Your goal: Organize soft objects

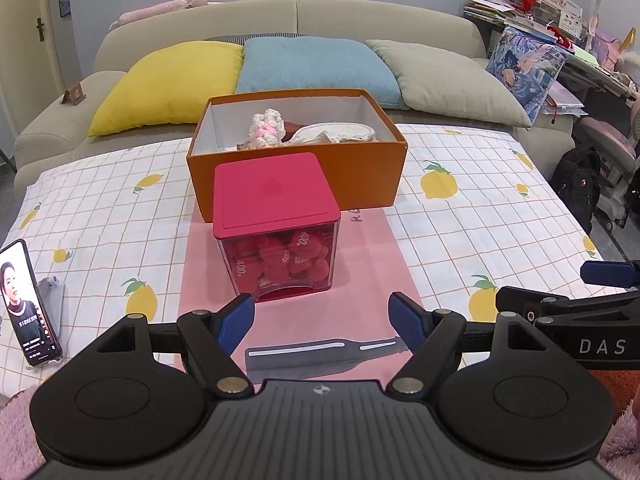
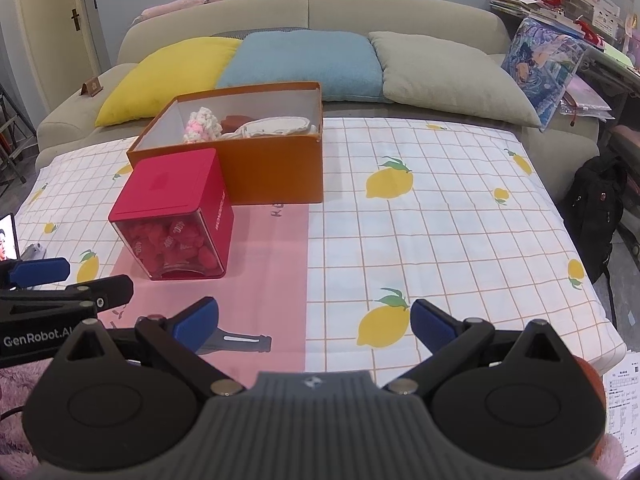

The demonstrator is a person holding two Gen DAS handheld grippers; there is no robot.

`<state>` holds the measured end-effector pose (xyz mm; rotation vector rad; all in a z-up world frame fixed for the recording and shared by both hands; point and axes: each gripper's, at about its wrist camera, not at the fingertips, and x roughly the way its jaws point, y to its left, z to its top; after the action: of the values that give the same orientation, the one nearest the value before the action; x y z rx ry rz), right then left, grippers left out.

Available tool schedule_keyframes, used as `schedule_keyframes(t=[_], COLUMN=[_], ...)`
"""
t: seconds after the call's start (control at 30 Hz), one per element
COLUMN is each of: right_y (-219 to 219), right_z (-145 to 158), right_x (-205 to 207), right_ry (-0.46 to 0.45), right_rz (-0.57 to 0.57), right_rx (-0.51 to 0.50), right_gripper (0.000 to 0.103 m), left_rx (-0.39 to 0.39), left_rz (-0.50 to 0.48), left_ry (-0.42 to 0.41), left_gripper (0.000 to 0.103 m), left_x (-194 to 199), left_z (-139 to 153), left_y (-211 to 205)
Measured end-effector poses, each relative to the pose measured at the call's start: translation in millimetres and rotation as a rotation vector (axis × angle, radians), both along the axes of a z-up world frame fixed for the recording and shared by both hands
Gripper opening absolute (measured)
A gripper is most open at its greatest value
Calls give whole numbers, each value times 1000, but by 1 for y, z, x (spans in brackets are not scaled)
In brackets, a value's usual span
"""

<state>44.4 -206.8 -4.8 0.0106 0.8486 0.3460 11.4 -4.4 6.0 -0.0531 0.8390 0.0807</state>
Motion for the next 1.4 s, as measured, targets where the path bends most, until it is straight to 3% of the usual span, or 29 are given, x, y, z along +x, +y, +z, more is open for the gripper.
schedule_keyframes(t=[1.4], right_y=[0], right_z=[0], right_x=[1], right_ry=[14], right_rz=[7], right_rx=[5], right_gripper=[100], left_rx=[-3], left_rz=[-5], left_ry=[-11], left_gripper=[89], left_x=[0], left_z=[5], left_y=[3])
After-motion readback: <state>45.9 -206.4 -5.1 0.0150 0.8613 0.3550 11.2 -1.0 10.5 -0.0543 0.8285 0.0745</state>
